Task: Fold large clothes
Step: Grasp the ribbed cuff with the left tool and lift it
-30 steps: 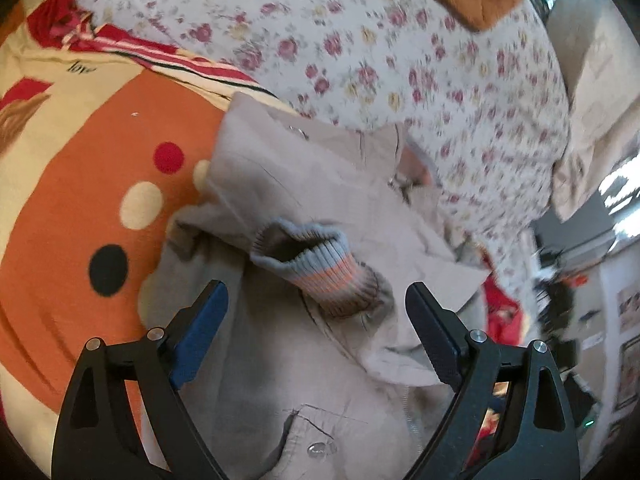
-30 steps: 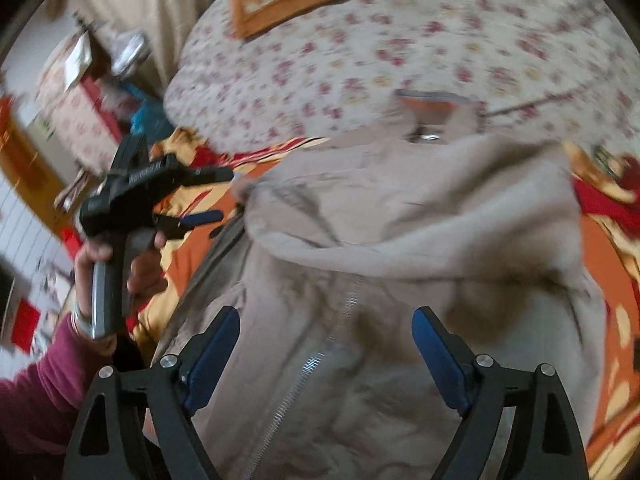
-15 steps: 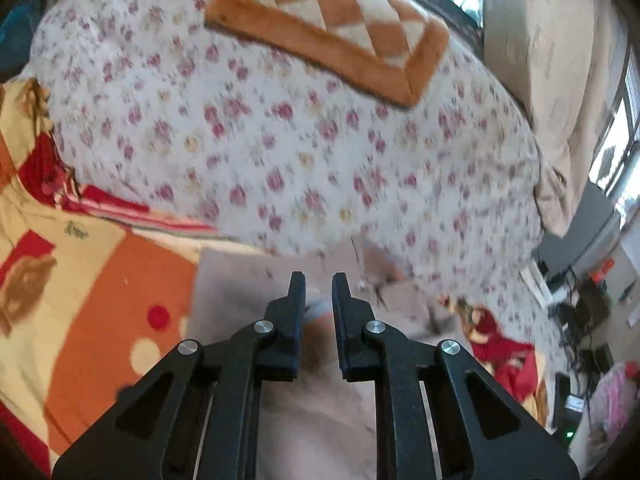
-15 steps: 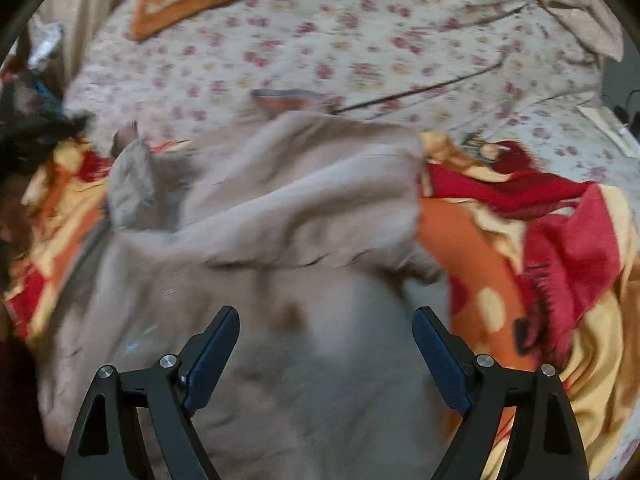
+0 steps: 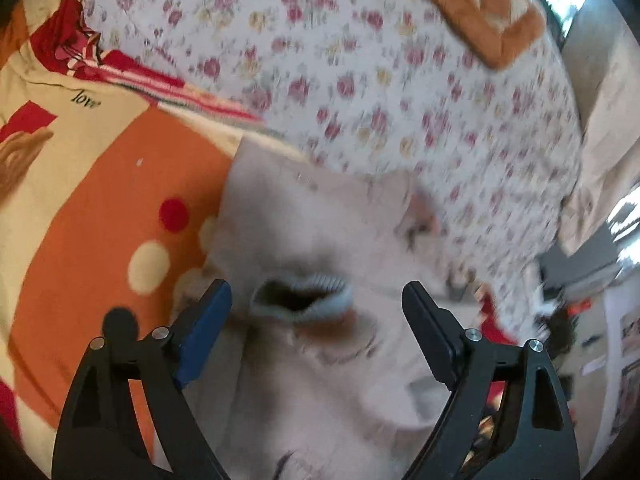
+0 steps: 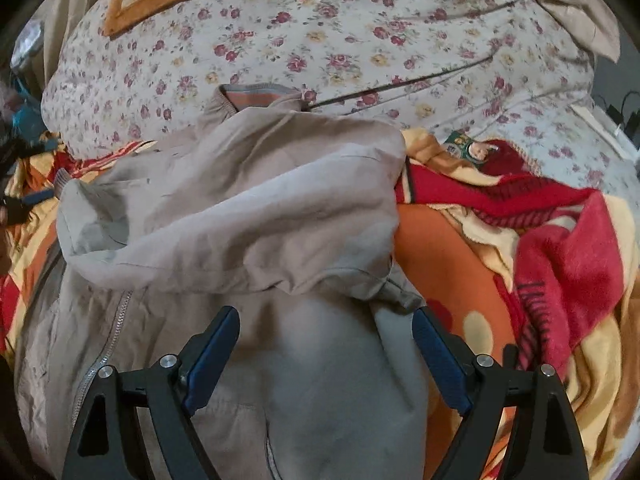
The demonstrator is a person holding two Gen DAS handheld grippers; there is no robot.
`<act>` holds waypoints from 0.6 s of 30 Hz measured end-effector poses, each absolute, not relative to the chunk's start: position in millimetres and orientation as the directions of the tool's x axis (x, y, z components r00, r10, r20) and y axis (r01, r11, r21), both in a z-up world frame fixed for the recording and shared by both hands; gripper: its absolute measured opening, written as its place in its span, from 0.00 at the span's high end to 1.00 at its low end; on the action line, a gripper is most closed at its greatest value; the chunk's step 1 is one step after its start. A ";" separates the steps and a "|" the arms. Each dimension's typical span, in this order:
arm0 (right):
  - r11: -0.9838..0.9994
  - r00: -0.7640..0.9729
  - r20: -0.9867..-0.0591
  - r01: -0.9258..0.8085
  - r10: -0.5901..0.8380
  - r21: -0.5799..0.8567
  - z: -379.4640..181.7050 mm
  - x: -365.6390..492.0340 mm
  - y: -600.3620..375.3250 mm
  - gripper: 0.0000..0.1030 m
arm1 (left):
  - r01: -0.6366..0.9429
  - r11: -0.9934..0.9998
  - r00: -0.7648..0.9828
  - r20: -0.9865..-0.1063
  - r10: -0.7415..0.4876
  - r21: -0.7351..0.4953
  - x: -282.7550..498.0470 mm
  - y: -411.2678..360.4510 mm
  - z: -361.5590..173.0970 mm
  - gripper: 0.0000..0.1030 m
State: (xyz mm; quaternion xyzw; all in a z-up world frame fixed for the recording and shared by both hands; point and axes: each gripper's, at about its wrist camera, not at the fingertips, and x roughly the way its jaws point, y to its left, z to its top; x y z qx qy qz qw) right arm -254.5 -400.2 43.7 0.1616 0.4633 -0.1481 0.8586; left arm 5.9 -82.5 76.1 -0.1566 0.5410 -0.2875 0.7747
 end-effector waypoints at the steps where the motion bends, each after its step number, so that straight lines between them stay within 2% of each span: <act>1: 0.901 0.530 -0.844 0.404 -0.089 0.159 43.2 -255.3 -401.3 0.16 | 0.284 0.796 0.244 -0.763 -0.599 -0.534 1.9 -83.9 74.2 0.15; 6: 0.896 0.544 -0.834 0.412 -0.095 0.166 46.4 -257.4 -403.8 0.16 | 0.357 0.818 0.236 -0.804 -0.545 -0.450 -15.0 -110.6 62.3 0.18; 7: 0.895 0.543 -0.834 0.417 -0.104 0.160 46.0 -257.5 -404.5 0.16 | 0.390 0.821 0.257 -0.806 -0.533 -0.418 -18.2 -119.3 62.3 0.25; 8: 0.894 0.540 -0.835 0.419 -0.107 0.157 44.9 -257.6 -405.6 0.16 | 0.428 0.819 0.272 -0.811 -0.519 -0.381 -20.2 -129.1 62.1 0.50; 9: 0.894 0.537 -0.836 0.421 -0.108 0.155 43.4 -257.6 -407.0 0.16 | 0.466 0.816 0.277 -0.819 -0.502 -0.343 -21.5 -140.2 62.5 0.68; 11: 0.891 0.529 -0.840 0.432 -0.121 0.144 39.2 -257.1 -411.5 0.16 | 0.502 0.802 0.302 -0.804 -0.513 -0.323 -25.2 -153.1 67.4 0.72; 13: 0.885 0.512 -0.848 0.448 -0.140 0.125 33.4 -253.3 -417.5 0.16 | 0.510 0.775 0.319 -0.755 -0.574 -0.373 -24.3 -153.2 83.7 0.74; 14: 0.884 0.506 -0.850 0.452 -0.143 0.120 31.0 -251.0 -420.2 0.21 | 0.509 0.760 0.330 -0.724 -0.606 -0.404 -22.3 -151.2 94.1 0.75; 15: 0.885 0.499 -0.854 0.452 -0.147 0.112 28.0 -246.4 -423.3 0.39 | 0.511 0.744 0.350 -0.686 -0.637 -0.430 -21.3 -145.5 105.6 0.76; 16: 0.889 0.494 -0.857 0.445 -0.145 0.107 27.0 -242.6 -424.3 0.53 | 0.516 0.733 0.390 -0.640 -0.662 -0.443 -21.1 -137.4 119.4 0.77; 17: 0.894 0.485 -0.861 0.440 -0.153 0.089 26.8 -236.6 -425.5 0.67 | 0.515 0.734 0.442 -0.597 -0.669 -0.442 -20.5 -127.1 132.5 0.83; 18: 0.893 0.483 -0.860 0.443 -0.167 0.076 28.0 -233.8 -426.8 0.70 | 0.510 0.737 0.469 -0.576 -0.670 -0.443 -19.9 -121.0 137.8 0.84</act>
